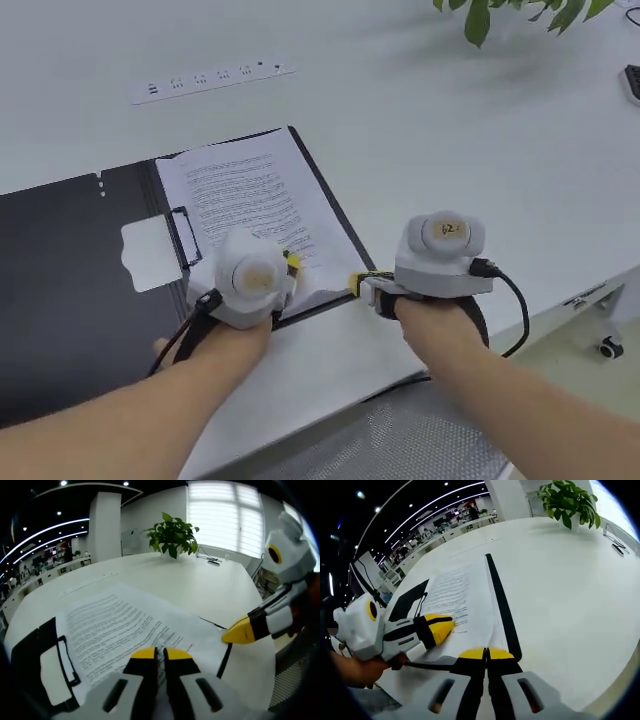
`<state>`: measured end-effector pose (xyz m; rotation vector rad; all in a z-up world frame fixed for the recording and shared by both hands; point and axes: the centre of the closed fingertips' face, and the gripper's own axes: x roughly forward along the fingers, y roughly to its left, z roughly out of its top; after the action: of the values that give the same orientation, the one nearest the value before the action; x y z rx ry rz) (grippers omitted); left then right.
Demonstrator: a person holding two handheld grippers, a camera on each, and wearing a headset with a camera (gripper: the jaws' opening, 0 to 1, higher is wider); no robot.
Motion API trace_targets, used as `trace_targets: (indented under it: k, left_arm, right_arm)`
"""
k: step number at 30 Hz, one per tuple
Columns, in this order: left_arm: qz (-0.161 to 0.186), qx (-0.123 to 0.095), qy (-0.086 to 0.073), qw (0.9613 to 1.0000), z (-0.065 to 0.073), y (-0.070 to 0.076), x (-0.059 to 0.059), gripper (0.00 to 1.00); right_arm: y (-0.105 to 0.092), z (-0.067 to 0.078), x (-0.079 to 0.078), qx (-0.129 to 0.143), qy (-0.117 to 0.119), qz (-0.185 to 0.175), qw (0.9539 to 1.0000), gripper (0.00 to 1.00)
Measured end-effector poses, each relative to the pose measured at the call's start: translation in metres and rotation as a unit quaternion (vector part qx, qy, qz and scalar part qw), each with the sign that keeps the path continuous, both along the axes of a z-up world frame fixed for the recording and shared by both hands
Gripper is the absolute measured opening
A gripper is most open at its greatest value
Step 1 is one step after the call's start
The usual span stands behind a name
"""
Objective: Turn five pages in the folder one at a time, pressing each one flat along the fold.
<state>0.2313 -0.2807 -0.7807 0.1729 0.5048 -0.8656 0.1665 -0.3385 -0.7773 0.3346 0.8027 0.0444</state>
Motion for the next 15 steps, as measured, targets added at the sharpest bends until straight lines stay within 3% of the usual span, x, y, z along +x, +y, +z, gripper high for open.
trace_targets:
  k: [2, 4, 8, 10, 12, 15]
  left_arm:
    - [0.011, -0.004, 0.01, 0.9999, 0.0, 0.0, 0.0, 0.04]
    - [0.03, -0.019, 0.034, 0.9988, 0.001, 0.001, -0.001, 0.05]
    - [0.036, -0.018, 0.057, 0.9976, 0.003, 0.009, -0.005, 0.05]
    - [0.037, -0.015, 0.06, 0.9974, 0.005, 0.014, -0.008, 0.05]
    - [0.037, -0.024, 0.065, 0.9969, 0.009, 0.019, -0.013, 0.1]
    - [0.037, -0.035, 0.05, 0.9974, 0.021, 0.03, -0.017, 0.17]
  right_arm:
    - [0.002, 0.006, 0.0, 0.0, -0.012, 0.004, 0.9999, 0.0]
    - [0.004, 0.011, 0.0, 0.002, -0.02, 0.005, 0.9998, 0.0]
    - [0.01, 0.021, 0.001, 0.011, -0.038, 0.011, 0.9991, 0.0]
    - [0.013, 0.025, 0.0, 0.014, -0.044, 0.013, 0.9989, 0.0]
    - [0.018, 0.031, 0.0, 0.02, -0.052, 0.014, 0.9983, 0.0]
    - [0.025, 0.042, 0.0, 0.023, -0.067, 0.02, 0.9973, 0.0]
